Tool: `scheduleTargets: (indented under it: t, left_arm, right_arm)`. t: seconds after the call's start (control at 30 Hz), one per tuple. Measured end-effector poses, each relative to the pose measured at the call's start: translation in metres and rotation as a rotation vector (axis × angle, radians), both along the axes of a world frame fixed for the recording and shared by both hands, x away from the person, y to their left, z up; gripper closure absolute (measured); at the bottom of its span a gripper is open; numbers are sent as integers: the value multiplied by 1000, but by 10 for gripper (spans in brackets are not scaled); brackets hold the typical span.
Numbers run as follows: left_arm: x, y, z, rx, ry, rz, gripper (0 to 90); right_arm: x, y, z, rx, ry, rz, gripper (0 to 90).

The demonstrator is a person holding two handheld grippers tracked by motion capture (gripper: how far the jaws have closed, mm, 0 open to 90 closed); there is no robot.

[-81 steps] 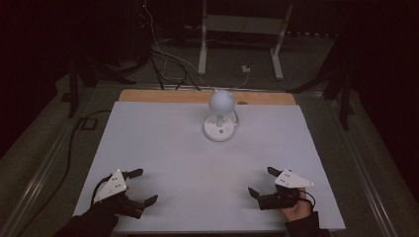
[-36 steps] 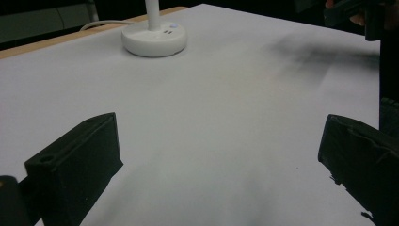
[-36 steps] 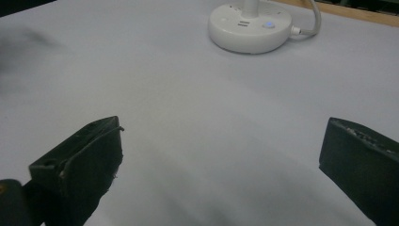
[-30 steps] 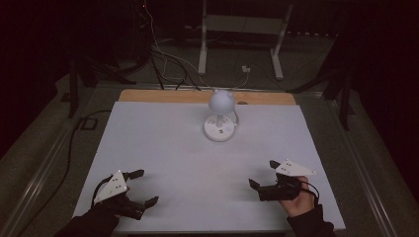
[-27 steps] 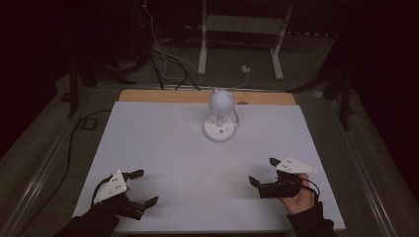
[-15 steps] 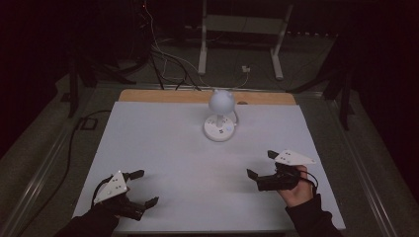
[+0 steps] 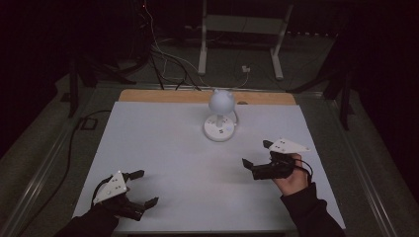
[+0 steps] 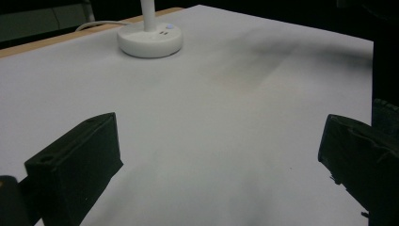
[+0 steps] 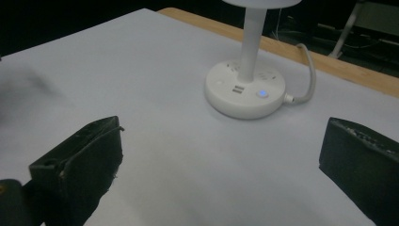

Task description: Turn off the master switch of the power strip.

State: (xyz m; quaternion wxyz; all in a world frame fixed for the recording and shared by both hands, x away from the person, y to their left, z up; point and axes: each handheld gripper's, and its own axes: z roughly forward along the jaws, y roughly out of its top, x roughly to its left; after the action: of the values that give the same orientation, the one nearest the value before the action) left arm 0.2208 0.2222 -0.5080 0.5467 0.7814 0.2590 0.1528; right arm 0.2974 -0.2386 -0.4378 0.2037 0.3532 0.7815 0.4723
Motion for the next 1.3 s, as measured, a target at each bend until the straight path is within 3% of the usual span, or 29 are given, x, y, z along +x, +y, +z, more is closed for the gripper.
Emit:
scheduleTargets:
  t: [1.3]
  left_arm:
    - [-1, 1, 1, -1, 0, -4, 3]
  right_arm:
    - [52, 24, 3, 21, 17, 12, 0]
